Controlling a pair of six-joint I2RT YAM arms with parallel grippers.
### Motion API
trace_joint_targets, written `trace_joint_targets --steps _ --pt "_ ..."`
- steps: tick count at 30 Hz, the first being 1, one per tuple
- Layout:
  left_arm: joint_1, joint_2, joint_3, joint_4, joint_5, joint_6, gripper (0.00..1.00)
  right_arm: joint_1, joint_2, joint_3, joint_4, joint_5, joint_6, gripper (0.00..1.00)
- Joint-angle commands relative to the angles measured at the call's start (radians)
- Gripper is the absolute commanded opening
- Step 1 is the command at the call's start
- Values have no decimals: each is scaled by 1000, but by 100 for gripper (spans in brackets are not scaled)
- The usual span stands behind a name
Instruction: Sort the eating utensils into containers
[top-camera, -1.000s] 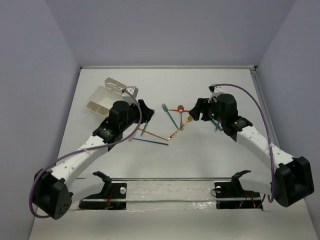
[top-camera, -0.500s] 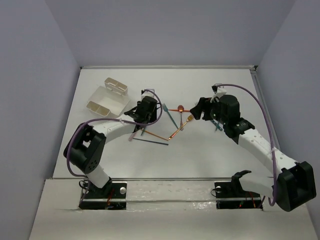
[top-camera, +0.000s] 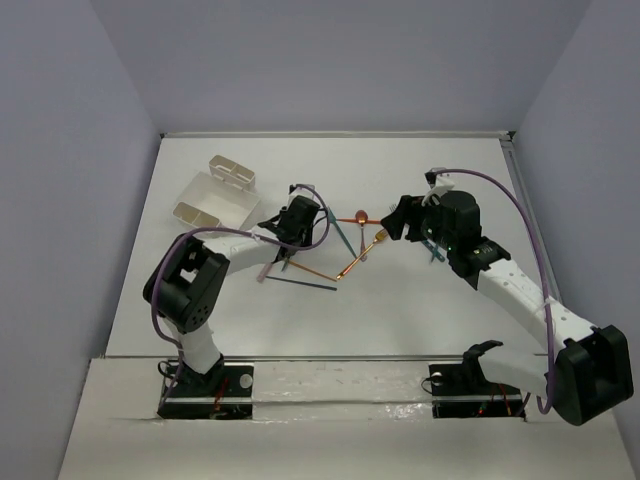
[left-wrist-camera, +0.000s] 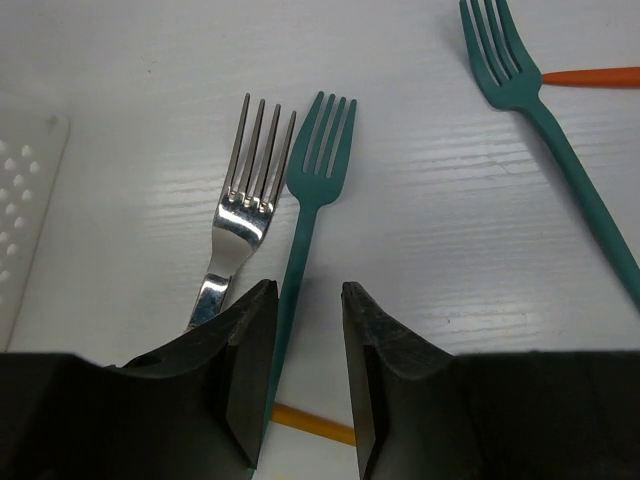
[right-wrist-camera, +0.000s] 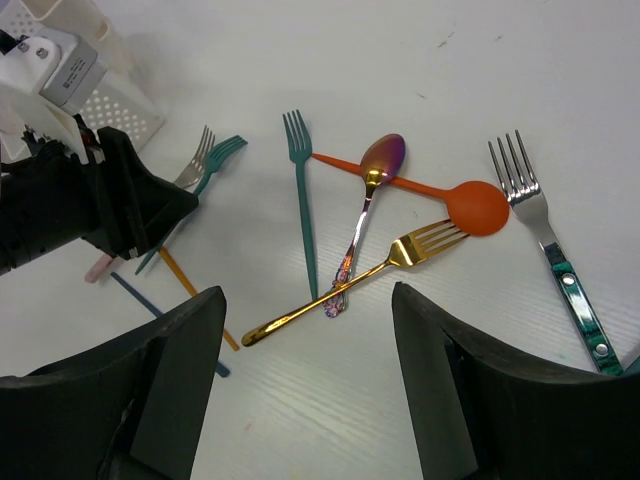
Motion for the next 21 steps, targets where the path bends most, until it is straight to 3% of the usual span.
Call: trace_joint_targets --steps 1,13,21 --pt "7 12 46 35 -28 18 32 6 -8 1 57 7 3 73" --pt "16 81 77 56 -2 33 21 6 1 1 60 3 6 73" --pt "16 108 83 55 -5 30 25 6 3 1 61 4 6 73"
